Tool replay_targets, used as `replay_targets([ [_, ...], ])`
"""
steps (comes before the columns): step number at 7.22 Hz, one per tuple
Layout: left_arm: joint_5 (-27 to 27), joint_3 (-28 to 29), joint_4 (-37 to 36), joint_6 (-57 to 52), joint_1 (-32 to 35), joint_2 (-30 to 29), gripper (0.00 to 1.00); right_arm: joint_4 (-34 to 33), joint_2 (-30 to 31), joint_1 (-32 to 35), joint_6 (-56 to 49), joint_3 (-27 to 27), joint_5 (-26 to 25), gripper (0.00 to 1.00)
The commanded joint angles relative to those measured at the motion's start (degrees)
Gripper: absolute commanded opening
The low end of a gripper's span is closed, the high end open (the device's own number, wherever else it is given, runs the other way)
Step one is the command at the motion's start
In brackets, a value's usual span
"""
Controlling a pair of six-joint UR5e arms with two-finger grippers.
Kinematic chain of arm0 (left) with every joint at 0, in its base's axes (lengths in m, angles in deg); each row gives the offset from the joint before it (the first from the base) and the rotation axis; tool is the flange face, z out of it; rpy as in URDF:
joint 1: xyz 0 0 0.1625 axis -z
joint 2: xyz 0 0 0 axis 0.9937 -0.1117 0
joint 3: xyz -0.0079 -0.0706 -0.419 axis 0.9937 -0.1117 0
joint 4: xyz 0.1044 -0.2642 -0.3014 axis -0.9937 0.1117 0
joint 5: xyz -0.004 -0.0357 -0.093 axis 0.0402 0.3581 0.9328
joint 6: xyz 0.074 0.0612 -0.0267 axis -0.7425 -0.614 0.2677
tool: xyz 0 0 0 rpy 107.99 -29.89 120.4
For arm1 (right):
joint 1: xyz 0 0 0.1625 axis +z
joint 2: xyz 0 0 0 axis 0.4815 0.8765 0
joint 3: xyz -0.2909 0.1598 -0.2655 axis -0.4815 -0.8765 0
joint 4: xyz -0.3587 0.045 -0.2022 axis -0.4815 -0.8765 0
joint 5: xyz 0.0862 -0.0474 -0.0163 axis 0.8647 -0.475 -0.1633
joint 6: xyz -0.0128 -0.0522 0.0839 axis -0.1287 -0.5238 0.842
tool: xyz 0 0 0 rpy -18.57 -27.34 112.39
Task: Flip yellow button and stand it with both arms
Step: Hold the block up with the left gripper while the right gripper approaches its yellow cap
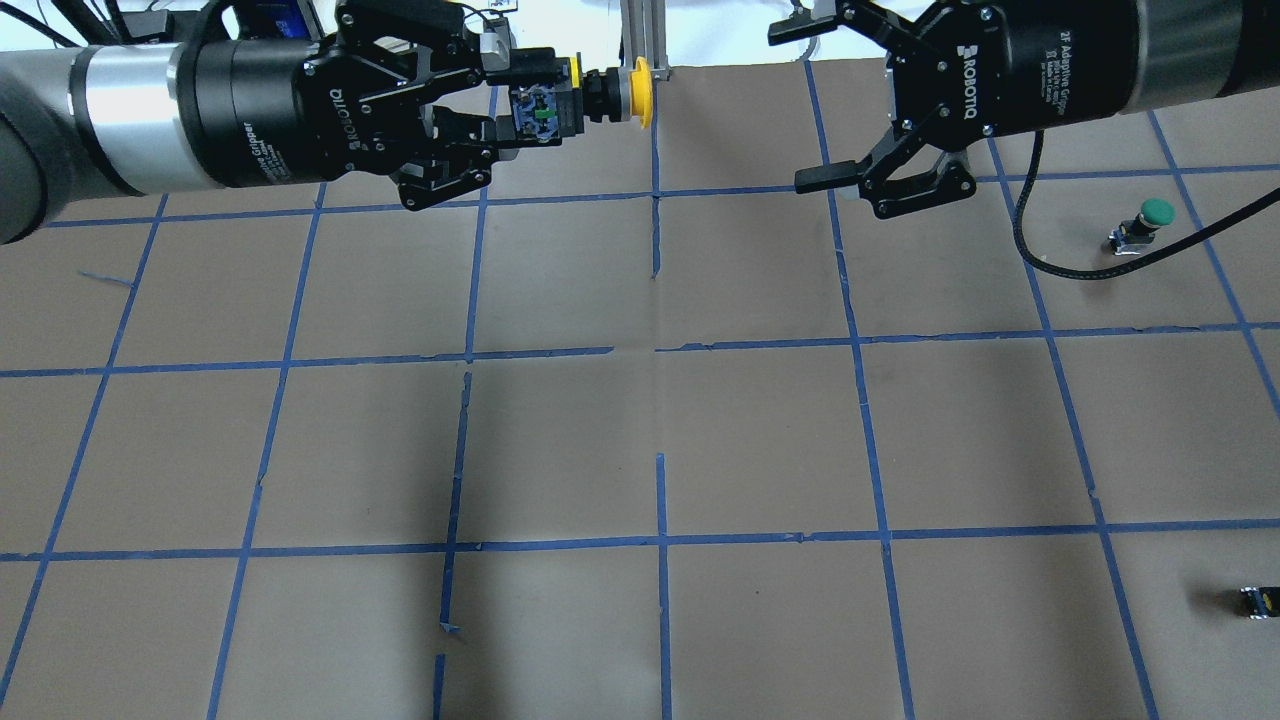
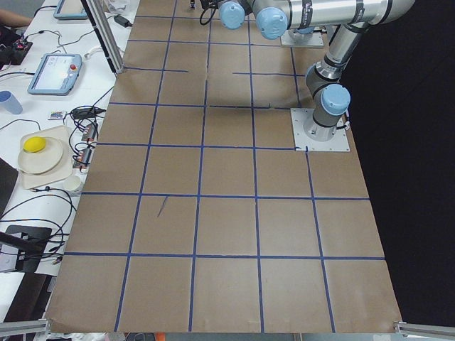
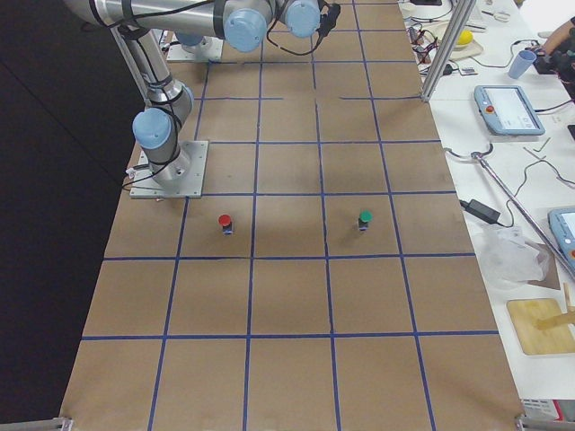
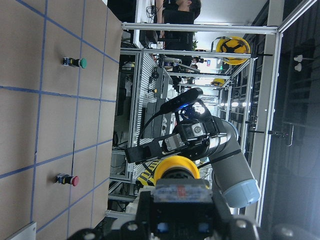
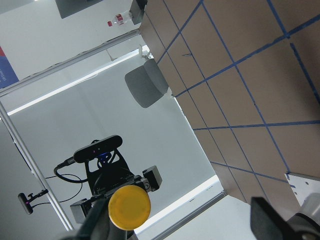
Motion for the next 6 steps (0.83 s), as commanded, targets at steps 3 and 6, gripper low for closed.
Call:
replay_targets([
  [3,7.1,0.1,-0.2,2.0,2.3,0.1,0.25,-11.3,0.2,5.0,3.5,-0.1,6.2,1.00],
  [6,7.1,0.0,-0.4,2.7,2.4,0.1,0.25,-15.1,0.5,5.0,5.0,-0.6,11.4,1.00],
])
